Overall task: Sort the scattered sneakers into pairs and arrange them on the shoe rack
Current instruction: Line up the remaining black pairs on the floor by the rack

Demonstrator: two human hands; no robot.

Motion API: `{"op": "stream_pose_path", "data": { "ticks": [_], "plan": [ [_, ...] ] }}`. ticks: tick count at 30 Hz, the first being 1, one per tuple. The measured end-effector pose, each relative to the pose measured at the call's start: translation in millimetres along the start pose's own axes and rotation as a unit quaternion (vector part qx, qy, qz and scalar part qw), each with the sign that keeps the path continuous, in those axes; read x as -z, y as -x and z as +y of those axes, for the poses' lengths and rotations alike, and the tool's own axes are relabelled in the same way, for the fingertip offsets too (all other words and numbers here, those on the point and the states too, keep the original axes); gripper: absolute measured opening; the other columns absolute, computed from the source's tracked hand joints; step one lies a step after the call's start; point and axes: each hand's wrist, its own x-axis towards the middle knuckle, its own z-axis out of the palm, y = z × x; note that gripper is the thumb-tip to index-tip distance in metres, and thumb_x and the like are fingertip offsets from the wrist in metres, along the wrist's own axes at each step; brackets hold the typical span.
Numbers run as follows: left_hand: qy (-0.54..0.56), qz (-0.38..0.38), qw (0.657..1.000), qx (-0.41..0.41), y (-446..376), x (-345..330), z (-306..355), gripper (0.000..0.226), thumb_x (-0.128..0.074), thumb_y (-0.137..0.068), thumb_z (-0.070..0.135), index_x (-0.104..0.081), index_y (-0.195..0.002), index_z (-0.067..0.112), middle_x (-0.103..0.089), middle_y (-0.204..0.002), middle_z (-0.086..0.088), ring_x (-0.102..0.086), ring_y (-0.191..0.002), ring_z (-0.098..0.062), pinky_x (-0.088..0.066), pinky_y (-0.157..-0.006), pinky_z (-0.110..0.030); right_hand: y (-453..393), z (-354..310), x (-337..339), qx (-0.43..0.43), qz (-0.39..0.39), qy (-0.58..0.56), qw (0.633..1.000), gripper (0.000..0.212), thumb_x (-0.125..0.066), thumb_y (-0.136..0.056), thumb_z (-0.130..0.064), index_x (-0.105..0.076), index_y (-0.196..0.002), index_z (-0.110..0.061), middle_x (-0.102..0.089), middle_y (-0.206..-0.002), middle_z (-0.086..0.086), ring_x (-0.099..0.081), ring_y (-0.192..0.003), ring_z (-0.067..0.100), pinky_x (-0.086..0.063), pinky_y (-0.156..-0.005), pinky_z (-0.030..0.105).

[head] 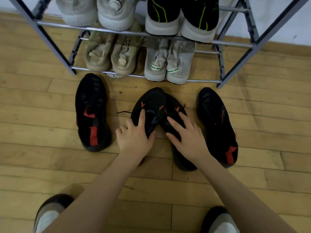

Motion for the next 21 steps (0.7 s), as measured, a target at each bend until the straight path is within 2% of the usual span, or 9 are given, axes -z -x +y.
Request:
{"op": "stream_pose_path", "data": {
  "ticks": [3, 5, 7, 11, 14, 16, 17, 19, 21],
  "plan": [
    [0.004, 0.012, 0.998, -0.06, 11, -4, -13, 0.084, -0.035, -0.083, 0.069, 0.015, -0.144, 0.037, -0.024, -0.145, -0.021, -0.044, -0.118, -0.042, -0.036, -0.096, -0.047, 22, 6, -6, -0.029, -0.042, 0.029, 0.998, 0.064, -0.04, -0.089, -0.061, -0.014, -0.145, -0.047, -0.008, -0.158, 0.003, -0.02, -0.139, 0.037, -0.026, -0.107, 0.052],
    [-0.013, -0.001, 0.991, -0.134, 18, -7, -26, 0.089, -0.039, -0.08, 0.072, 0.021, -0.14, 0.046, -0.007, -0.153, -0.019, -0.039, -0.123, -0.046, -0.036, -0.096, -0.051, 34, 10, -7, -0.043, -0.065, 0.038, 0.996, 0.071, -0.043, -0.086, -0.065, -0.004, -0.144, -0.051, 0.001, -0.159, 0.001, -0.015, -0.14, 0.037, -0.025, -0.108, 0.053],
    [-0.041, -0.02, 0.978, -0.206, 24, -9, -37, 0.09, -0.043, -0.076, 0.074, 0.02, -0.137, 0.052, 0.009, -0.156, -0.014, -0.035, -0.124, -0.049, -0.039, -0.093, -0.055, 42, 13, -7, -0.037, -0.075, 0.045, 0.996, 0.077, -0.046, -0.084, -0.066, 0.001, -0.143, -0.053, 0.006, -0.158, 0.001, -0.018, -0.139, 0.038, -0.031, -0.105, 0.054],
    [-0.09, -0.048, 0.97, -0.221, 25, -13, -38, 0.087, -0.046, -0.079, 0.07, 0.018, -0.137, 0.054, 0.022, -0.153, -0.006, -0.032, -0.125, -0.048, -0.043, -0.09, -0.052, 53, 12, -15, 0.008, -0.089, 0.077, 0.993, 0.08, -0.051, -0.081, -0.066, -0.001, -0.142, -0.053, 0.005, -0.158, 0.003, -0.023, -0.135, 0.045, -0.042, -0.095, 0.056],
    [-0.041, -0.047, 0.979, -0.192, 26, -14, -39, 0.082, -0.054, -0.079, 0.061, -0.001, -0.141, 0.052, 0.015, -0.154, -0.004, -0.041, -0.117, -0.042, -0.047, -0.083, -0.045, 56, 14, -22, 0.012, -0.085, 0.077, 0.993, 0.074, -0.056, -0.083, -0.057, -0.013, -0.143, -0.05, -0.002, -0.158, 0.001, -0.023, -0.134, 0.047, -0.052, -0.081, 0.05],
    [0.017, -0.028, 0.983, -0.18, 27, -13, -42, 0.079, -0.063, -0.075, 0.054, -0.021, -0.141, 0.046, -0.003, -0.155, -0.006, -0.048, -0.108, -0.041, -0.048, -0.079, -0.044, 56, 17, -23, 0.004, -0.064, 0.055, 0.996, 0.069, -0.061, -0.082, -0.049, -0.027, -0.142, -0.046, -0.016, -0.157, 0.003, -0.033, -0.129, 0.048, -0.056, -0.069, 0.045],
    [0.044, -0.003, 0.983, -0.179, 28, -15, -42, 0.076, -0.067, -0.072, 0.05, -0.031, -0.139, 0.041, -0.015, -0.153, -0.008, -0.051, -0.104, -0.042, -0.049, -0.077, -0.045, 57, 16, -25, 0.006, -0.045, 0.037, 0.998, 0.067, -0.065, -0.081, -0.045, -0.034, -0.14, -0.042, -0.024, -0.154, 0.005, -0.038, -0.124, 0.05, -0.056, -0.067, 0.047],
    [0.079, 0.071, 0.982, -0.158, 32, -18, -38, 0.069, -0.069, -0.07, 0.046, -0.047, -0.133, 0.031, -0.034, -0.144, -0.013, -0.056, -0.095, -0.044, -0.049, -0.072, -0.048, 58, 10, -32, 0.006, 0.01, 0.0, 1.0, 0.064, -0.07, -0.078, -0.038, -0.044, -0.136, -0.035, -0.033, -0.149, 0.01, -0.043, -0.118, 0.053, -0.054, -0.073, 0.055],
    [0.096, 0.115, 0.982, -0.116, 35, -20, -27, 0.063, -0.069, -0.07, 0.044, -0.053, -0.128, 0.025, -0.042, -0.138, -0.015, -0.058, -0.09, -0.043, -0.05, -0.069, -0.048, 58, -3, -40, -0.036, 0.044, -0.034, 0.998, 0.063, -0.068, -0.081, -0.036, -0.042, -0.138, -0.034, -0.03, -0.151, 0.01, -0.037, -0.124, 0.052, -0.05, -0.082, 0.059]
  ]
}}
